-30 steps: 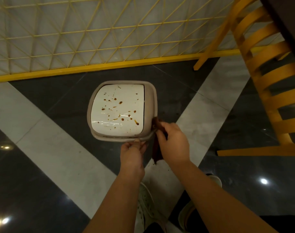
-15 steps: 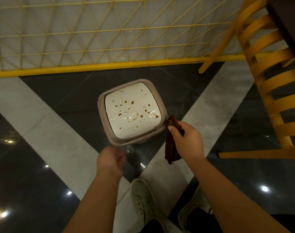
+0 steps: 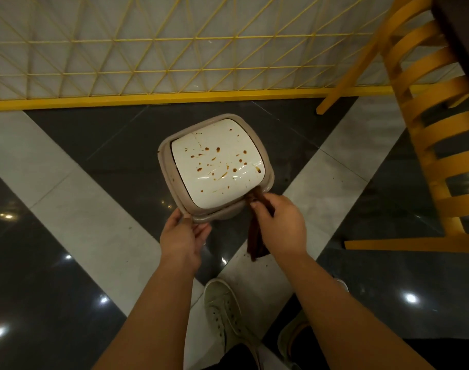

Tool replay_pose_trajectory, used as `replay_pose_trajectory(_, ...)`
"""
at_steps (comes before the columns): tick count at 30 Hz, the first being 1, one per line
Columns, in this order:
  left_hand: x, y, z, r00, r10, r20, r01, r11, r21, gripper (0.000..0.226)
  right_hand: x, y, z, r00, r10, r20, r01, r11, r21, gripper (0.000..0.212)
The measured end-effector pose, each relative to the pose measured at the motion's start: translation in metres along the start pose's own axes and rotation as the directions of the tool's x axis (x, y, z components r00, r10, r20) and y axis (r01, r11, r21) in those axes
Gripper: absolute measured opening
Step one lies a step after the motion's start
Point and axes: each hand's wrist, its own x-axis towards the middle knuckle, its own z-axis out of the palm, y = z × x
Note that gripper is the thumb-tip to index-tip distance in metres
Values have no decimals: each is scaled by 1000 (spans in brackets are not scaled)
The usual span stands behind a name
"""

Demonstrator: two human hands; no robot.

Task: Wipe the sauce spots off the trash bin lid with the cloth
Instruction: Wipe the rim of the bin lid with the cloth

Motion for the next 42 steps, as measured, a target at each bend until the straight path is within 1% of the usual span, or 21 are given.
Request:
replay_pose_trajectory(2, 2, 1, -1, 1000, -5, 12, 5, 1000, -2, 39, 15, 8, -13, 993, 79, -84, -78, 997, 19, 25)
replay_pose_trajectory(5, 5, 1, 0, 1000, -4, 16, 4, 1000, 5, 40, 23, 14, -18, 984, 138, -116, -139, 990, -3, 26)
replay_pose_trajectory(6, 5, 1, 2, 1000, -2, 15, 2, 1000, 8, 40, 19, 12, -14, 988, 113, -104, -115, 993, -14, 26)
replay_pose_trajectory(7, 4, 0, 3, 1000, 1, 13, -1, 1000, 11, 40, 11, 9, -9, 996, 47, -79, -51, 997, -51, 26)
replay_pose_trajectory(9, 3, -1, 2, 1000, 8, 12, -8, 1000, 14, 40, -3, 5, 0, 991, -132, -5, 130, 980, -150, 25)
replay_pose_trajectory(10, 3, -1, 2, 1000, 9, 13, -9, 1000, 13, 40, -4, 6, 1, 984, -177, 5, 175, 970, -171, 26)
replay_pose_trajectory(11, 3, -1, 2, 1000, 7, 15, -7, 1000, 13, 40, -1, 7, -2, 986, -166, -15, 161, 971, -174, 26)
replay_pose_trajectory(14, 3, -1, 2, 1000, 0, 22, 0, 1000, 10, 40, 14, 14, -14, 993, -20, -113, 5, 991, -131, 28)
replay_pose_trajectory(15, 4, -1, 3, 1000, -1, 21, 1, 1000, 10, 39, 15, 14, -15, 993, -13, -116, -4, 990, -143, 27)
replay_pose_trajectory(17, 4, -2, 5, 1000, -4, 19, 3, 1000, 14, 39, 7, 7, -7, 994, -75, -75, 62, 985, -161, 25)
replay_pose_trajectory(20, 4, -4, 7, 1000, 10, 7, -10, 1000, 28, 38, -13, -8, 13, 981, -191, 27, 193, 968, -159, 26)
replay_pose_trajectory(23, 4, -3, 5, 1000, 10, 13, -10, 1000, 24, 37, -11, -4, 8, 974, -224, 43, 228, 959, -168, 27)
replay_pose_trajectory(24, 5, -3, 5, 1000, 3, 18, -4, 1000, 23, 37, -6, 1, 1, 978, -210, 17, 210, 961, -179, 26)
replay_pose_trajectory(27, 7, -3, 5, 1000, 2, 27, -3, 1000, 18, 37, 13, 11, -16, 991, -75, -109, 56, 983, -173, 25)
replay_pose_trajectory(28, 7, -4, 6, 1000, 5, 29, -5, 1000, 24, 37, 15, 11, -15, 990, -57, -132, 34, 984, -173, 24)
replay_pose_trajectory(30, 7, -5, 8, 1000, 6, 26, -7, 1000, 27, 36, 9, 5, -5, 991, -85, -105, 66, 983, -174, 23)
replay_pose_trajectory(34, 8, -7, 9, 1000, 28, 2, -28, 999, 30, 34, -24, -14, 28, 967, -243, 80, 252, 959, -130, 25)
replay_pose_trajectory(35, 9, -7, 9, 999, 35, -1, -35, 999, 39, 34, -27, -16, 32, 959, -266, 101, 278, 951, -132, 26)
replay_pose_trajectory(37, 10, -7, 7, 999, 35, -2, -35, 998, 44, 36, -23, -13, 29, 951, -297, 91, 308, 939, -155, 26)
replay_pose_trajectory(39, 10, -5, 6, 1000, 14, 6, -15, 1000, 27, 37, -14, -2, 17, 959, -280, 33, 282, 947, -154, 26)
replay_pose_trajectory(42, 10, -5, 6, 1000, -7, 24, 7, 1000, 29, 36, 7, 13, -5, 990, -107, -93, 96, 989, -115, 27)
